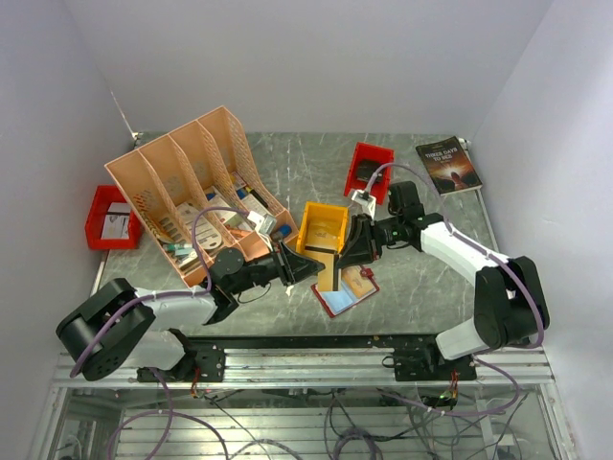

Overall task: Put the credit cards into the card holder
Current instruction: Pick up the credit card from the storage box.

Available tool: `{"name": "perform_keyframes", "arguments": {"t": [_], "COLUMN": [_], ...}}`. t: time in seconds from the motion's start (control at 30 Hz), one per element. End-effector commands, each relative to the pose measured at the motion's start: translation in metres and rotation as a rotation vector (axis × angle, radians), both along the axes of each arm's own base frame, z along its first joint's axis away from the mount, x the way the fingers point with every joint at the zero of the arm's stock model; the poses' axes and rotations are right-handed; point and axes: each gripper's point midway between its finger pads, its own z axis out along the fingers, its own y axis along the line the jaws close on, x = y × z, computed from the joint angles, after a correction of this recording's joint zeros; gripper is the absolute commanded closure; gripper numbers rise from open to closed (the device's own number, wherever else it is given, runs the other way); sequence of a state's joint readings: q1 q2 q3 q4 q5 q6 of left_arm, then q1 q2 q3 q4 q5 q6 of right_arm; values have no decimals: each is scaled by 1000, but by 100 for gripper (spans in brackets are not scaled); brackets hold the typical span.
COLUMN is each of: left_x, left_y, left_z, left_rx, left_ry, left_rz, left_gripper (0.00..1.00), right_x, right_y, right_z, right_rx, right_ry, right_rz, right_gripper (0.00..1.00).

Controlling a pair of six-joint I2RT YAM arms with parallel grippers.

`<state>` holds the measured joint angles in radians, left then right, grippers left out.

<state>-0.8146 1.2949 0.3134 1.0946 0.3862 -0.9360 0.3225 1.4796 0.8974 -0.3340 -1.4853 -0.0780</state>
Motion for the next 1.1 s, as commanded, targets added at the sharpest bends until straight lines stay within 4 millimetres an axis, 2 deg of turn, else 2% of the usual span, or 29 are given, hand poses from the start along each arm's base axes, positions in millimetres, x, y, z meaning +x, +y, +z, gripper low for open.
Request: {"name": "perform_keyframes", "arguments": {"t": [0.0,0.17,0.27,0.43,0.53,0.6,0.7,0.77,0.83,0.87,0.93,0.97,1.07], "left_x": [-1,1,3,9,12,9,0,-7,-11,-13,-17,-22,-27], "left_y": [-4,-5,-3,13,33,46,58,64,67,67,64,60,48], "left_z": [22,21,19,15,5,-2,-14,-17,-24,-27,-33,-36,-49], "left_rx": [-51,-51,-46,-44,-7,23,46,36,36,38,54,71,135], "left_ry": [-55,-53,-45,-23,-15,1,52,85,120,137,165,178,210], "left_rz": [-16,-10,5,106,199,237,253,250,257,260,264,254,248], "left_gripper": [93,93,92,67,54,50,51,52,54,55,55,56,56], "right_x": [-9,-15,-13,-3,8,13,29,51,62,59,52,40,21], "right_y": [1,0,0,-10,-25,-33,-42,-53,-57,-61,-65,-71,-79], "right_z": [18,17,18,13,9,10,2,-16,-13,-23,-28,-36,-50], "right_rx": [68,72,76,77,82,82,13,-176,-242,-274,-307,-347,-379], "right_ry": [-10,9,-1,8,-15,-52,-61,-297,-346,-339,-339,-290,-231], "right_rz": [58,73,72,29,-41,-88,-228,-302,-300,-274,-198,-149,-40], "right_gripper": [84,100,100,100,100,100,100,100,100,100,100,100,100]}}
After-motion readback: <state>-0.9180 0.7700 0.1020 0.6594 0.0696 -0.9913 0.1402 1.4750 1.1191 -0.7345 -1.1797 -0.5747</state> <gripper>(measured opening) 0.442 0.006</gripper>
